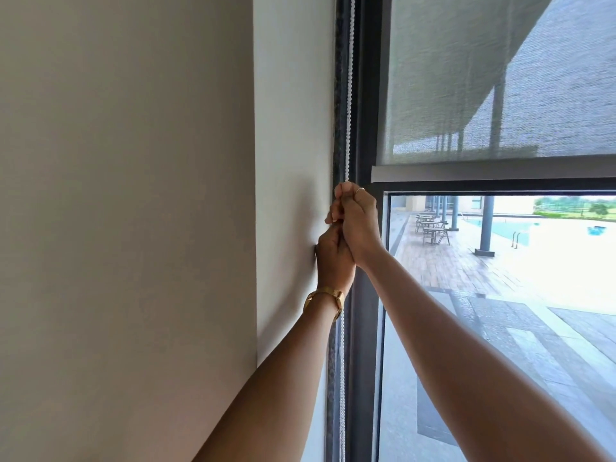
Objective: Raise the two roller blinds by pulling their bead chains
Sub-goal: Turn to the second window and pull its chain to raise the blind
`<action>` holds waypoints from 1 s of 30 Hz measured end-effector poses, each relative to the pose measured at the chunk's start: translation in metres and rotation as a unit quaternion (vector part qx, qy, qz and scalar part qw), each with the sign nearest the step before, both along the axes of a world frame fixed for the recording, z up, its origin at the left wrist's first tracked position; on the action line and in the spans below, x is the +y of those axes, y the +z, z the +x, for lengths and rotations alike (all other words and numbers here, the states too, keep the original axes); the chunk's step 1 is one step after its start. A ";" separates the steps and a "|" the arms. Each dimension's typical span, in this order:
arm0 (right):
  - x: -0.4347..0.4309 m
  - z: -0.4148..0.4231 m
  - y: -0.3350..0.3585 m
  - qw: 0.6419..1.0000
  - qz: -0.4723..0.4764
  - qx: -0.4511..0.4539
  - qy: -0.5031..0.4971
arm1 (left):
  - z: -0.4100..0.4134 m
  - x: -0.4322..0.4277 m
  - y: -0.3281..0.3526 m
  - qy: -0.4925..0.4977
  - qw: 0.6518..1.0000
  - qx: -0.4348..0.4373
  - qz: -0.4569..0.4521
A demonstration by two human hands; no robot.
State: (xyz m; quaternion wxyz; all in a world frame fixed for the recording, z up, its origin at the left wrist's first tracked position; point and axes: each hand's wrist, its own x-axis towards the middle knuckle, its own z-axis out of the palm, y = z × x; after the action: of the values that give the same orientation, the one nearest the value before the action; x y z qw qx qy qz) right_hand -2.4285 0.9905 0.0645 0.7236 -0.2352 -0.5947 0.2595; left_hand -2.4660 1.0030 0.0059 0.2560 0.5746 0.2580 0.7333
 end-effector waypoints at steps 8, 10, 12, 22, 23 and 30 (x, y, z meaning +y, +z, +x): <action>-0.004 -0.001 -0.003 1.000 -0.026 0.005 0.005 | -0.002 -0.009 0.001 0.008 1.000 0.012 0.006; -0.005 -0.001 -0.003 0.999 -0.031 0.008 0.009 | -0.002 -0.010 0.000 0.011 1.000 0.018 0.007; -0.005 -0.001 -0.006 0.999 -0.039 0.011 0.013 | -0.002 -0.009 -0.002 0.017 1.000 0.019 0.002; -0.019 0.014 0.006 0.989 -0.089 -0.092 0.072 | -0.013 -0.022 -0.005 -0.016 0.996 0.071 -0.048; -0.018 0.018 0.010 0.986 -0.089 -0.120 0.069 | -0.014 -0.026 -0.005 -0.035 0.994 0.082 -0.056; -0.018 0.031 0.015 0.978 -0.114 -0.136 0.106 | -0.014 -0.037 -0.040 -0.157 0.974 0.008 -0.162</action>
State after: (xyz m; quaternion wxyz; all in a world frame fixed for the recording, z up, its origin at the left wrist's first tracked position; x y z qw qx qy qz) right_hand -2.3976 0.9726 0.0800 0.5727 -0.2847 -0.6757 0.3666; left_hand -2.4797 0.9656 -0.0337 0.4554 0.5645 0.2820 0.6280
